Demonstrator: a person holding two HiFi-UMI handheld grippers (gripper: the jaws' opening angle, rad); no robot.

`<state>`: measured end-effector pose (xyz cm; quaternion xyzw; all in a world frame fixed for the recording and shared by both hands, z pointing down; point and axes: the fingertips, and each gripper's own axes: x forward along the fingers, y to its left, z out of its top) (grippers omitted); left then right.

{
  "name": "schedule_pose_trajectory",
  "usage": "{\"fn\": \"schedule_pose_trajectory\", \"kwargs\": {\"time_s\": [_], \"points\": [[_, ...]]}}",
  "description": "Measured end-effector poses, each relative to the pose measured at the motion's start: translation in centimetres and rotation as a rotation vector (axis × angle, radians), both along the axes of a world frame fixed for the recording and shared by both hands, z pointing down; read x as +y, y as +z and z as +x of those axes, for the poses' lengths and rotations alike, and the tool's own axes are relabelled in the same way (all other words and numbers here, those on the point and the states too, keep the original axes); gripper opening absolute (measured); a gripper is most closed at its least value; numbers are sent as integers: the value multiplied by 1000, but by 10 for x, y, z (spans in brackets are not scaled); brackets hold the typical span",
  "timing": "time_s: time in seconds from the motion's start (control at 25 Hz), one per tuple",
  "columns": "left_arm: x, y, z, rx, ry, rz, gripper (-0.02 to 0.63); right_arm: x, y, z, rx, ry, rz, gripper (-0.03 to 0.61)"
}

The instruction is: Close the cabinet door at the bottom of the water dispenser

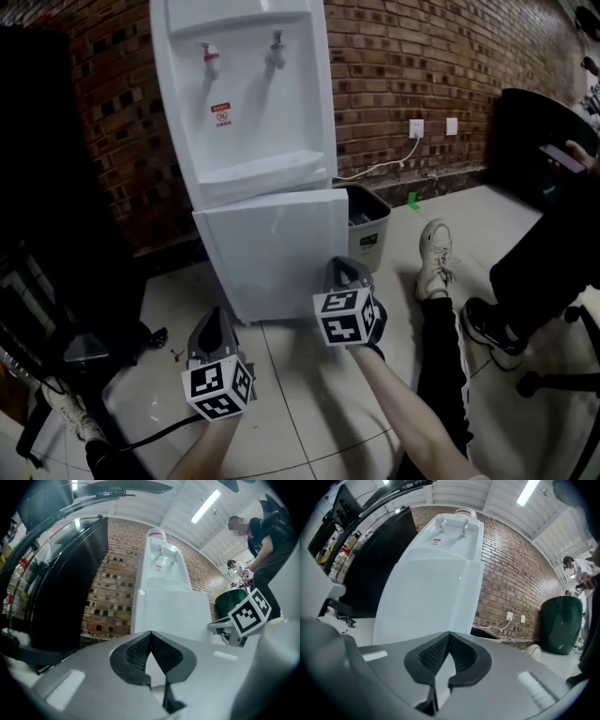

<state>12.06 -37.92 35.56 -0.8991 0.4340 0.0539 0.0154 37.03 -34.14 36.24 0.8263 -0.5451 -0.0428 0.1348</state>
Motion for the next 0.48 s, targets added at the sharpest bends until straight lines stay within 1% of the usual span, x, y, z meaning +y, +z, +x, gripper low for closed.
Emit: {"fn": "schedule_pose_trajectory", "kwargs": {"time_s": [0.08,0.16,0.2,0.32,0.48], "points": [[-6,3,2,-8,0,3,3,-17,-1,14,-66,-6,24,0],[-12,8,3,-12,-3,-8,3,-30,1,27,-124,-9,24,0],[-15,10,3,-14,-5,-12,3,-36,2,32,-136,-12,18,0],[-28,14,4,-18,-17,-8,3,-53,0,39,-129,-23,2,0],[-39,17,10,-3,-23,-13,3,-65,-1,41,-127,-32,6,0]]}}
